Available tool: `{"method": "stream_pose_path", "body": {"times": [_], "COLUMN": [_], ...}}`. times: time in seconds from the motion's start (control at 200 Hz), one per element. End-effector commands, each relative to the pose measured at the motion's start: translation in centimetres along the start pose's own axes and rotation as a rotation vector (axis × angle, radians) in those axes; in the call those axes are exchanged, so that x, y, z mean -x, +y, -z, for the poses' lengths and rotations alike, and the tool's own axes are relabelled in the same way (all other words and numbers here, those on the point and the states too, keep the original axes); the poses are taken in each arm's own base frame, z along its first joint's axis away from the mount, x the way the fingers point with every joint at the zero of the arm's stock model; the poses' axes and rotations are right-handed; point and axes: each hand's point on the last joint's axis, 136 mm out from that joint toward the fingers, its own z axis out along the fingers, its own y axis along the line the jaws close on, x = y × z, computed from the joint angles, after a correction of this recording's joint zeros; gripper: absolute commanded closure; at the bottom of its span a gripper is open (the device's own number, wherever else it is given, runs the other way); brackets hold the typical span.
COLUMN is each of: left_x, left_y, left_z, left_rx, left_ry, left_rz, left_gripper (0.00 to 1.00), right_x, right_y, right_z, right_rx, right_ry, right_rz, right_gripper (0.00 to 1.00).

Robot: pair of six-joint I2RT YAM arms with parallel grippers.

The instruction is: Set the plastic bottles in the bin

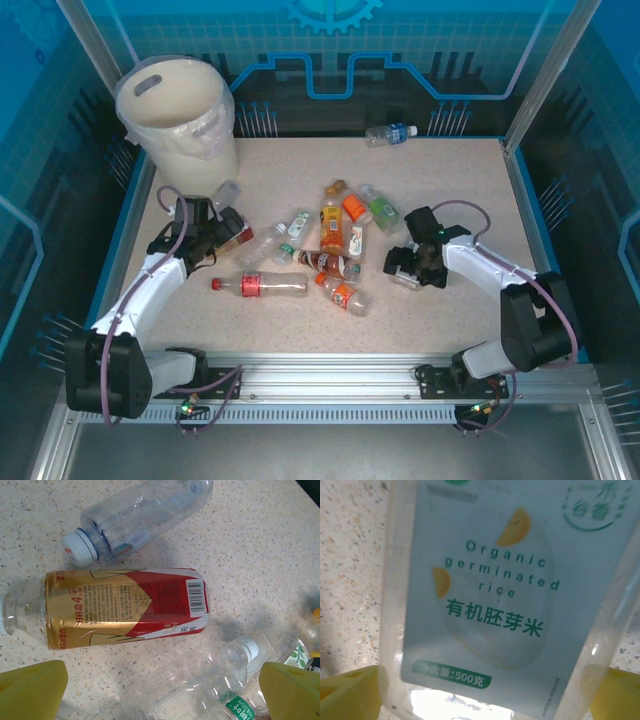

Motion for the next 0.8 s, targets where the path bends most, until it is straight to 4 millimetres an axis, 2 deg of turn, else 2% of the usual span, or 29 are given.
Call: {"method": "stream_pose_path", "body": {"times": [0.0, 0.225, 0.47, 0.66, 0.795], "left_x": [-0.7, -1.2, -1.5, -2.4, -3.0], "left_y": [0.3, -0.3, -2.1, -6.0, -9.6], "left_z": [-0.4, -0.4, 0.0, 0.7, 2.1], "left_rx": [0.019, -0.014, -0.103, -0.255, -0.367], "left_ry": [0.033, 0.057, 0.094, 0.132, 0.149], "left_rz": [-0.022, -0.022, -0.015, -0.030, -0.097], "left_gripper": [0.01, 0.01, 0.01, 0.01, 0.01], "right_x": [0.0, 0.0, 0.7, 1.6, 2.5], "right_y": [-0.2, -1.4, -2.5, -2.4, -0.1], "right_z": [-0.4, -1.4, -0.4, 1.9, 4.6], "right_rx": [-0.036, -0.069, -0.120, -0.111, -0.032], "right_ry": [-0.003, -0.046, -0.134, -0.245, -0.361], "right_rz": [-0.010, -0.051, 0.031, 0.093, 0.213], "right_gripper": [0.00, 0.02, 0.19, 0.27, 0.36]}}
